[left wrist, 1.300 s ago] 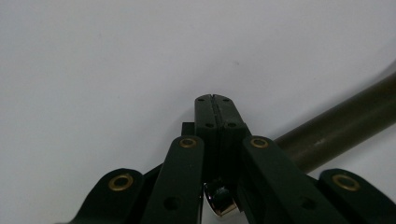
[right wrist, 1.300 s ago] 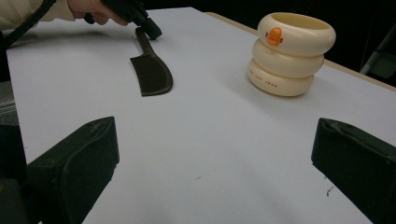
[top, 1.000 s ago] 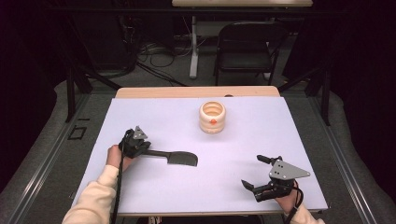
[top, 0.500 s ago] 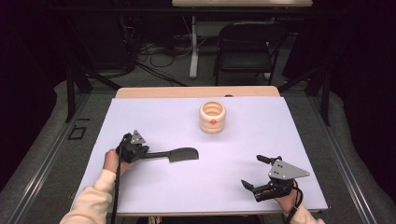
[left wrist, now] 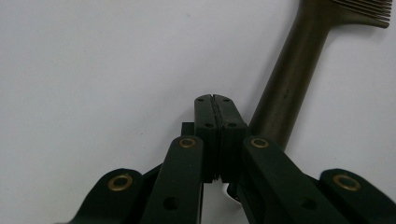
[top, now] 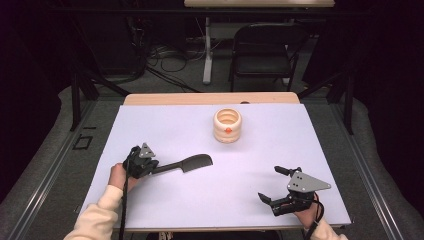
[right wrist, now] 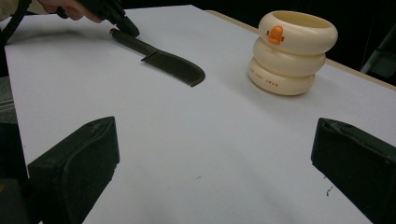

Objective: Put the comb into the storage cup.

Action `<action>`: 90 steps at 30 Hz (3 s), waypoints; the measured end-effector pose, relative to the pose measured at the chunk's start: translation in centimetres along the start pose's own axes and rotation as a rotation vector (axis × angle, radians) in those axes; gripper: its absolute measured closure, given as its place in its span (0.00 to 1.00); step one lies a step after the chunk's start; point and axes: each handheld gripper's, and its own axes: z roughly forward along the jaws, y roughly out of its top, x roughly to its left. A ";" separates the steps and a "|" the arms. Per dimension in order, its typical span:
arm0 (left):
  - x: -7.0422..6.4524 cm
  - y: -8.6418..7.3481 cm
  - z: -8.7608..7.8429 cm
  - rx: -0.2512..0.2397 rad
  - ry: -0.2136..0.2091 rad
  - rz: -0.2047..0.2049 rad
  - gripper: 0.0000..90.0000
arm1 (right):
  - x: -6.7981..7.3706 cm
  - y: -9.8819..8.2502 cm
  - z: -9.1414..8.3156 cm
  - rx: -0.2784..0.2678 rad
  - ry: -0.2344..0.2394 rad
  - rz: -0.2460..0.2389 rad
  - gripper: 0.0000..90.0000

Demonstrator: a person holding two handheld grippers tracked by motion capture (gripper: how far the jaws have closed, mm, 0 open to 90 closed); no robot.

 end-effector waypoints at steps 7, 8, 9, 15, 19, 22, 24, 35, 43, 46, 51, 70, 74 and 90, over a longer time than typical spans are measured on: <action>-0.3 -0.1 -0.3 0.011 -0.004 -0.007 0.99 | 0.0 0.0 0.0 0.001 0.001 0.002 0.00; -0.3 -0.2 -0.3 0.010 -0.004 -0.010 0.99 | 0.0 0.0 0.0 0.001 0.002 0.003 0.00; -0.3 -0.2 -0.3 0.013 -0.004 -0.008 0.99 | 0.0 0.0 0.0 0.001 0.002 0.002 0.00; -0.3 -0.2 -0.5 0.016 0.008 -0.014 0.91 | 0.0 0.0 0.1 0.002 0.004 0.000 0.01; -0.1 0.1 -0.9 0.009 0.029 -0.025 0.79 | 0.0 0.0 0.1 0.001 0.004 0.000 0.01; 0.2 0.3 -1.3 -0.001 0.041 -0.042 0.66 | 0.0 0.0 0.1 0.005 0.005 0.000 0.01; 0.4 0.5 -1.6 -0.010 0.047 -0.051 0.56 | 0.0 0.0 0.1 0.004 0.005 0.000 0.01; 0.0 1.7 -2.9 -0.011 0.030 -0.032 0.15 | 0.0 0.0 0.1 0.010 0.004 0.000 0.01; -0.5 2.4 -2.7 0.024 0.009 0.005 0.01 | 0.0 -0.1 0.1 0.011 0.006 0.002 0.01; -0.8 2.7 -2.7 0.032 0.004 0.023 0.00 | 0.0 -0.1 0.2 0.011 0.007 0.003 0.01; -1.3 3.4 -2.7 0.041 -0.002 0.058 0.00 | 0.0 -0.1 0.2 0.012 0.007 0.005 0.01; -2.5 5.2 -2.0 0.112 0.002 0.147 0.00 | 0.0 -0.1 0.2 0.016 0.009 0.007 0.01; -2.7 5.7 -1.8 0.106 0.005 0.163 0.00 | 0.0 -0.1 0.3 0.017 0.010 0.006 0.01; -3.7 7.2 -1.0 0.153 0.005 0.238 0.14 | 0.0 -0.1 0.2 0.018 0.013 0.006 0.01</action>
